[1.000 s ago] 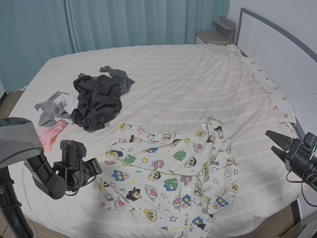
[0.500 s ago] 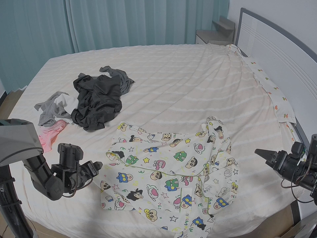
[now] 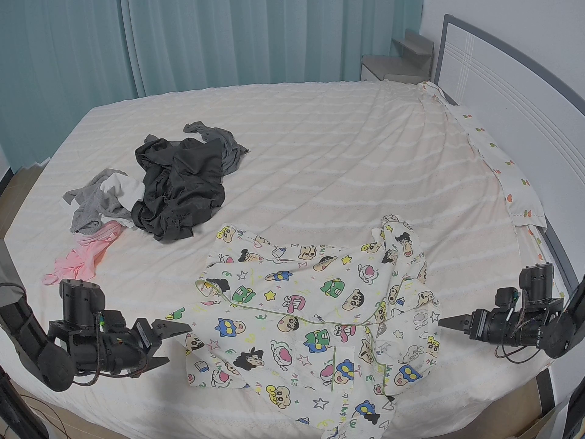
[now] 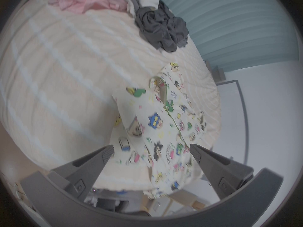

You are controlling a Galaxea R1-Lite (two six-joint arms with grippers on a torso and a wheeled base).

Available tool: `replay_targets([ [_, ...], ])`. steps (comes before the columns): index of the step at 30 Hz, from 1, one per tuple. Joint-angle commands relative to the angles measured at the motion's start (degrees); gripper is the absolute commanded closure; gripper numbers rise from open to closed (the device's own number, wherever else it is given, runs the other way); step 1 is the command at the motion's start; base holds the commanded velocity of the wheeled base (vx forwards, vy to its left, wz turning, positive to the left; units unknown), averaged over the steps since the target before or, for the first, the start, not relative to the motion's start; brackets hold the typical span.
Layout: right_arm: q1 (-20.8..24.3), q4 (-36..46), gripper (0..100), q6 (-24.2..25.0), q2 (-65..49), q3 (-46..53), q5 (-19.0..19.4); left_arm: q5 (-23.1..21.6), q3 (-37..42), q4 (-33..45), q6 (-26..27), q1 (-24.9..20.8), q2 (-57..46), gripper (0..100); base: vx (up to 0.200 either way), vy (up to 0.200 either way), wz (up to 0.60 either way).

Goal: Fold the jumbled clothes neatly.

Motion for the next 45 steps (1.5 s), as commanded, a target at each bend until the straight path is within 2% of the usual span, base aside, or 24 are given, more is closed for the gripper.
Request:
replay_targets([
  [1, -1.09, -0.35, 0, -1.38, 13.73, -6.27, 2.08, -4.86, 4.13, -0.13, -0.90, 4.02, -2.90, 0, 0.000, 0.000, 0.00],
  [10, 0.40, -0.35, 0, 0.99, 16.89, -11.02, 2.08, -5.12, 4.66, -0.13, -0.90, 4.11, -1.50, 0, 0.000, 0.000, 0.00],
  [12, 1.37, -0.35, 0, 3.02, 17.68, -13.21, 1.99, -5.12, 5.27, -0.13, -0.90, 4.11, -1.41, 0, 0.000, 0.000, 0.00],
  [20, 2.51, -0.79, 0, 3.37, 19.79, -15.06, 1.73, -5.12, 5.27, -0.13, -0.90, 4.11, -0.97, 0, 0.000, 0.000, 0.00],
  [21, 2.60, -0.88, 100, 3.28, 19.79, -14.97, 1.64, -5.12, 5.27, -0.13, -0.90, 4.11, -0.97, 0, 0.000, 0.000, 0.00],
  [26, 2.60, -1.06, 100, 3.28, 19.35, -14.62, 1.29, -5.12, 5.27, -0.13, -0.90, 4.11, -0.88, 0, 0.000, 0.000, 0.00],
  [30, 1.81, -1.14, 100, 3.28, 19.26, -14.80, -0.73, -5.12, 5.27, -0.13, -0.90, 4.20, -0.88, 0, 0.000, 0.000, 0.00],
  [39, -1.53, -3.96, 100, 3.28, 17.15, -14.36, -2.31, -5.03, 5.27, -0.13, -0.90, 4.11, -0.53, 0, 0.000, 0.000, 0.00],
  [45, -5.13, -6.24, 100, 2.58, 16.54, -14.88, -5.57, -5.03, 5.27, -0.13, -0.81, 4.11, -0.53, 0, 0.000, 0.000, 0.00],
])
